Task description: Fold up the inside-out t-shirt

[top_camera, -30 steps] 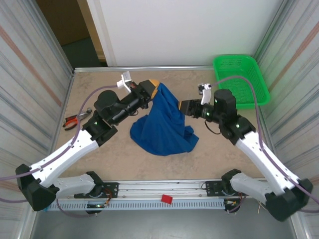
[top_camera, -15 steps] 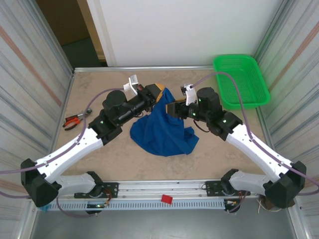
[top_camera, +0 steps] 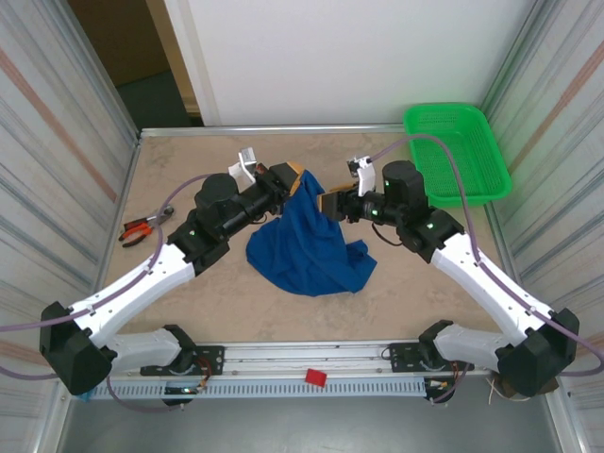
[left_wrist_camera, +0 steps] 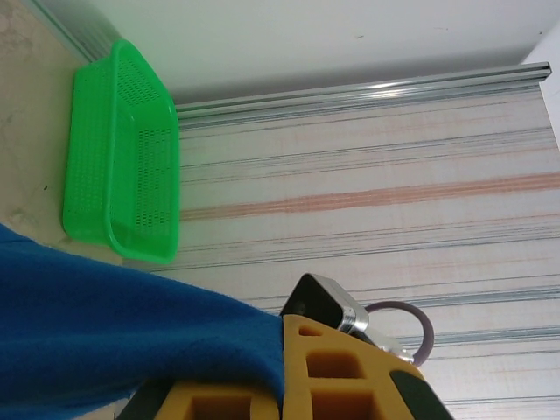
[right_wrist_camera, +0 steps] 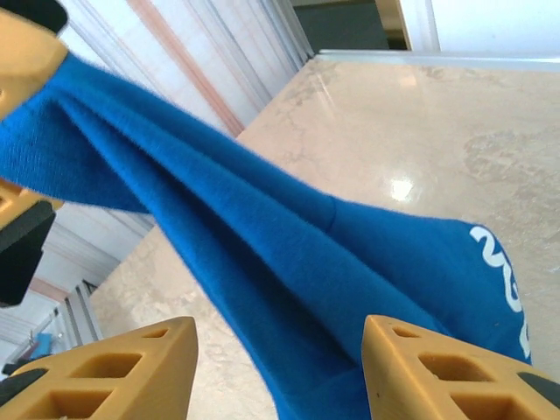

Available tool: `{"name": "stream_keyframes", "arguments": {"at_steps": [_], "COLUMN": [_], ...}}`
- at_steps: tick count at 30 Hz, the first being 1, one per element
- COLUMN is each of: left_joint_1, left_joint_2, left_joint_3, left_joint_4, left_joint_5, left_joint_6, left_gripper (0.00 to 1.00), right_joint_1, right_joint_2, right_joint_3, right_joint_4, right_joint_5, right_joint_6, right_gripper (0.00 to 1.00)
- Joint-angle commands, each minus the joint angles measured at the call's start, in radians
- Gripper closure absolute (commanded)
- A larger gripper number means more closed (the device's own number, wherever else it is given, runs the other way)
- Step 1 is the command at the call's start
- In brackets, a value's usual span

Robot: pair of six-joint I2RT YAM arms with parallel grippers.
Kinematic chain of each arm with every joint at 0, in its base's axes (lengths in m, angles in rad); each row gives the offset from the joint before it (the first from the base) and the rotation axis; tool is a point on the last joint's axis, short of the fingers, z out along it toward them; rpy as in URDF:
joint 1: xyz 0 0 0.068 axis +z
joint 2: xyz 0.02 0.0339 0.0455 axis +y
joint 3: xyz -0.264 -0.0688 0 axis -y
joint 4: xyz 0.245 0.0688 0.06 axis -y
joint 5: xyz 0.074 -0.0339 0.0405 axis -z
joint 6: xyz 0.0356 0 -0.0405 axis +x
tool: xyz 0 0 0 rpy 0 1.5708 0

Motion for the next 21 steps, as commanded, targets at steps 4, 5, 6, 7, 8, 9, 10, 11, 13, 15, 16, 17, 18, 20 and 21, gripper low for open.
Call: {"name": "stream_keyframes", "arguments": {"at_steps": [4,5,6,7,8,9,10,11,13,15,16,17,18,20,21], "left_joint_1": [0.003,0.002,0.002,0.002,0.002,0.002,0.002,0.002,0.002,0.000,0.001,0.000,0.000,0.000,0.002], "left_joint_2": [-0.029,-0.029,-0.028,-0.026,-0.028,-0.028,-0.027,-0.028,-0.028,-0.027,-0.027,-0.026,-0.025,-0.022,-0.018], "left_joint_3": [0.004,0.006,0.007,0.009,0.009,0.009,0.009,0.009,0.010,0.009,0.009,0.006,0.004,-0.006,-0.014], "left_joint_4": [0.028,0.029,0.031,0.033,0.032,0.033,0.033,0.033,0.031,0.031,0.032,0.034,0.034,0.039,0.045], "left_joint_5": [0.005,0.007,0.009,0.011,0.011,0.011,0.012,0.012,0.013,0.013,0.013,0.013,0.014,0.007,0.004], "left_joint_6": [-0.010,-0.010,-0.011,-0.010,-0.010,-0.010,-0.011,-0.010,-0.010,-0.012,-0.011,-0.013,-0.014,-0.021,-0.022], "left_gripper": [1.00,1.00,1.00,1.00,1.00,1.00,1.00,1.00,1.00,1.00,1.00,1.00,1.00,1.00,1.00], "right_joint_1": [-0.008,-0.004,-0.002,-0.001,-0.001,0.000,0.000,-0.001,0.000,0.001,0.002,0.003,0.002,0.001,-0.002], "right_joint_2": [0.013,0.017,0.022,0.028,0.034,0.039,0.045,0.053,0.070,0.088,0.099,0.107,0.119,0.144,0.157], "right_joint_3": [0.001,0.001,0.001,0.001,-0.001,-0.003,-0.003,-0.005,-0.003,0.000,0.003,0.006,0.011,0.024,0.036], "right_joint_4": [0.049,0.051,0.053,0.056,0.060,0.066,0.070,0.075,0.081,0.089,0.091,0.094,0.096,0.100,0.102], "right_joint_5": [-0.051,-0.050,-0.047,-0.047,-0.047,-0.049,-0.049,-0.048,-0.048,-0.048,-0.047,-0.048,-0.050,-0.072,-0.099], "right_joint_6": [0.026,0.027,0.027,0.028,0.031,0.031,0.036,0.037,0.041,0.045,0.044,0.045,0.045,0.047,0.048], "right_gripper": [0.47,0.47,0.47,0.47,0.47,0.47,0.47,0.48,0.48,0.49,0.50,0.51,0.55,0.74,0.92]}}
